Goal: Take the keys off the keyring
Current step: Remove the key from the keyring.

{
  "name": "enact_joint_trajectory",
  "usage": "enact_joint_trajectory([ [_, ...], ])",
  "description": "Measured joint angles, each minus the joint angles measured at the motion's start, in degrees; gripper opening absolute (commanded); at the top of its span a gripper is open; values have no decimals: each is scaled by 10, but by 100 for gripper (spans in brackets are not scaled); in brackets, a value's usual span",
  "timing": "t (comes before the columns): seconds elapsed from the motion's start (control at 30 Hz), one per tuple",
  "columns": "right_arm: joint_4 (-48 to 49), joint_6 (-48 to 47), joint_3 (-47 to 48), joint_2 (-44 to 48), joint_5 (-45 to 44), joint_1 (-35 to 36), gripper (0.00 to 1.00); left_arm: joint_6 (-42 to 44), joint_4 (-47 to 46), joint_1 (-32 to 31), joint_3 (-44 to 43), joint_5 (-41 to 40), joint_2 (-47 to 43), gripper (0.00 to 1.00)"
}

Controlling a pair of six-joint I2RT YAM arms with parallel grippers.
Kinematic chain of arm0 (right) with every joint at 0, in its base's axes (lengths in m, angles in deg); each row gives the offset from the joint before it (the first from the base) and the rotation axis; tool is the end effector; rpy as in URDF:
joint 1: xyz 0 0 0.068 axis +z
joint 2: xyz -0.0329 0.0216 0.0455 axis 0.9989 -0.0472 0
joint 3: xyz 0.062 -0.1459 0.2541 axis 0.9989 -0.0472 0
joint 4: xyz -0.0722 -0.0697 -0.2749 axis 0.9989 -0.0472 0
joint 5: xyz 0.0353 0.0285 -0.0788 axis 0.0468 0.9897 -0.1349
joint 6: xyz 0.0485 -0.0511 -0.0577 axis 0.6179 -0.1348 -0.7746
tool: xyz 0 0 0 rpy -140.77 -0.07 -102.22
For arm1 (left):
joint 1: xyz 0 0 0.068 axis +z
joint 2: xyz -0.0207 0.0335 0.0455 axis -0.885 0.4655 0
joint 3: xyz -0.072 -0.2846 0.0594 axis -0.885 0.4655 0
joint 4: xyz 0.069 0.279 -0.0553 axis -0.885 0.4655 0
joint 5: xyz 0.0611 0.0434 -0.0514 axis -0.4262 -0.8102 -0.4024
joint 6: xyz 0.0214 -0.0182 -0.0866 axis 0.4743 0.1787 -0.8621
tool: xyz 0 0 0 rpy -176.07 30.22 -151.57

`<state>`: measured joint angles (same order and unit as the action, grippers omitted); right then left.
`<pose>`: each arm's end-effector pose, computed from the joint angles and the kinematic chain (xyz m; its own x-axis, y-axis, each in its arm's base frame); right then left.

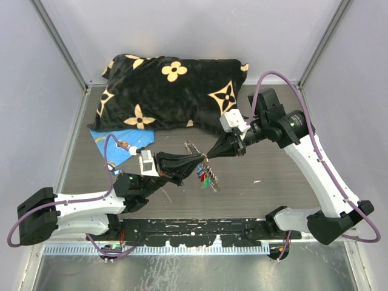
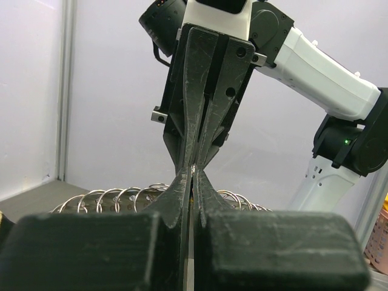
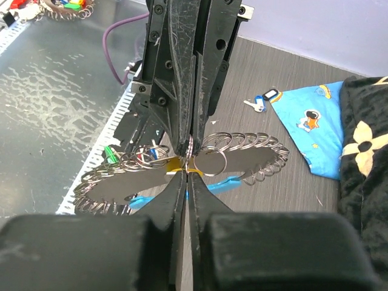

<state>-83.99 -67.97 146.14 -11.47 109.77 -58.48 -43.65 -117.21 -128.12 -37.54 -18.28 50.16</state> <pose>0.1781 0.1861 0.4588 0.2345 -0.1752 -0.9562 -0.9356 -0.3076 -0.1731 0.1067 -0.2426 0.3522 0.0412 -0.6391 -0.7680 0.9534 0.2550 -0.1610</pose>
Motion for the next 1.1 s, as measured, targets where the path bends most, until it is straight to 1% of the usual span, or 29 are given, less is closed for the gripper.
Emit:
enact_joint_trajectory([
  [0.03, 0, 0, 0, 0, -1, 0, 2, 0, 0, 0, 0, 0, 0, 0],
  [0.07, 0, 2, 0, 0, -3, 1, 1, 0, 0, 0, 0, -1, 0, 0],
  [0.27, 0, 0, -2, 0, -6, 1, 1, 0, 0, 1, 0, -2, 0, 0],
  [0.53, 21, 0, -41, 3, -7, 7, 1, 1, 0, 2, -1, -11, 3, 0],
  [0.77, 30, 2, -46, 4, -10, 7, 1, 3, -2, 2, -1, -16, 7, 0],
  [0.87, 31, 5, -46, 7, -12, 6, 17, 4, -1, 2, -1, -16, 7, 0],
  [0.97, 34, 13, -46, 11, -14, 2, 29, 5, 0, 3, -1, -16, 7, 0],
  [1.1, 37, 22, -46, 20, -5, -9, 31, 6, 8, 4, -1, -16, 7, 0],
])
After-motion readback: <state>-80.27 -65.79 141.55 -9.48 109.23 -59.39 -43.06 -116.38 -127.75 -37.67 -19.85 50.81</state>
